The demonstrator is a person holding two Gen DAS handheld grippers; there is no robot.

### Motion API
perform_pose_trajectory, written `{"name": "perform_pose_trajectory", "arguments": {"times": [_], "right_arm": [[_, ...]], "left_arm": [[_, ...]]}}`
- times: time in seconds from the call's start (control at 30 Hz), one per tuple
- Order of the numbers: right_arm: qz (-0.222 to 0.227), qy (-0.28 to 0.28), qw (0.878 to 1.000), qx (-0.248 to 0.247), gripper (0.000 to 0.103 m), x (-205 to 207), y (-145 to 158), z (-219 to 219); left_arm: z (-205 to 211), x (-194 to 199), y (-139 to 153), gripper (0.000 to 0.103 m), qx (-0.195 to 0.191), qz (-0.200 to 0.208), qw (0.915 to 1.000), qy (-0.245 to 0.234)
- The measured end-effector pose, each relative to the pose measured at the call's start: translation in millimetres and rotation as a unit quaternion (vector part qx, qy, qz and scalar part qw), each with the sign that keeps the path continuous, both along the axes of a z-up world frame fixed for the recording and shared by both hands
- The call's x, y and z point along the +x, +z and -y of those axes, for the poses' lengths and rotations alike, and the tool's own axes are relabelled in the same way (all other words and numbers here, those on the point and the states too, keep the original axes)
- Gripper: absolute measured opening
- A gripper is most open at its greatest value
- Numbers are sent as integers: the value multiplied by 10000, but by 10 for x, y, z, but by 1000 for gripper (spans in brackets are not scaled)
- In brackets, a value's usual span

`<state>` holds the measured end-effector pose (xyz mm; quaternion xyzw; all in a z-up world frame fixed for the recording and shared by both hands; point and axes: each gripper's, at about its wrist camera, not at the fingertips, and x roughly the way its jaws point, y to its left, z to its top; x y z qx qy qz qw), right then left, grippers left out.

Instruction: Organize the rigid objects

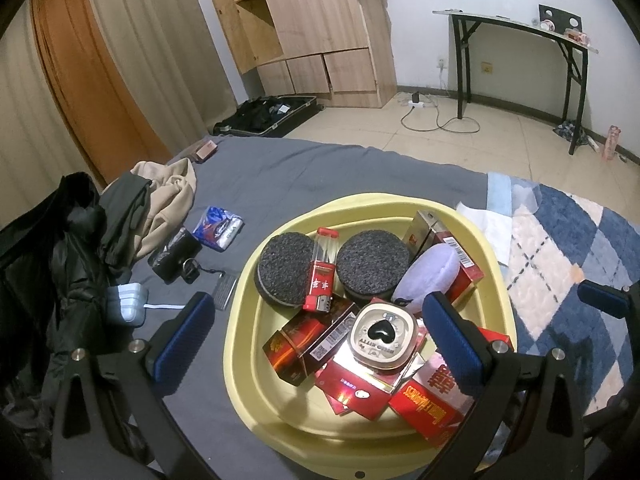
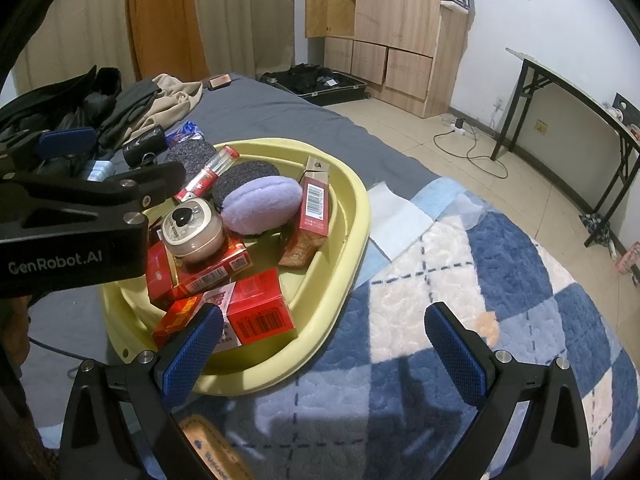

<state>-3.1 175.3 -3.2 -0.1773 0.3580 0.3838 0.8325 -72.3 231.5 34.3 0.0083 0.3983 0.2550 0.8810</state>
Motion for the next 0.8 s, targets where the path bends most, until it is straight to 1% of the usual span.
{"name": "perform_pose_trajectory", "arguments": {"times": [0.8], "right_arm": [[45,34,10000,-14,102,-23,30,6]], "left_arm": [[17,0,10,103,-23,7,10000,-45]]}}
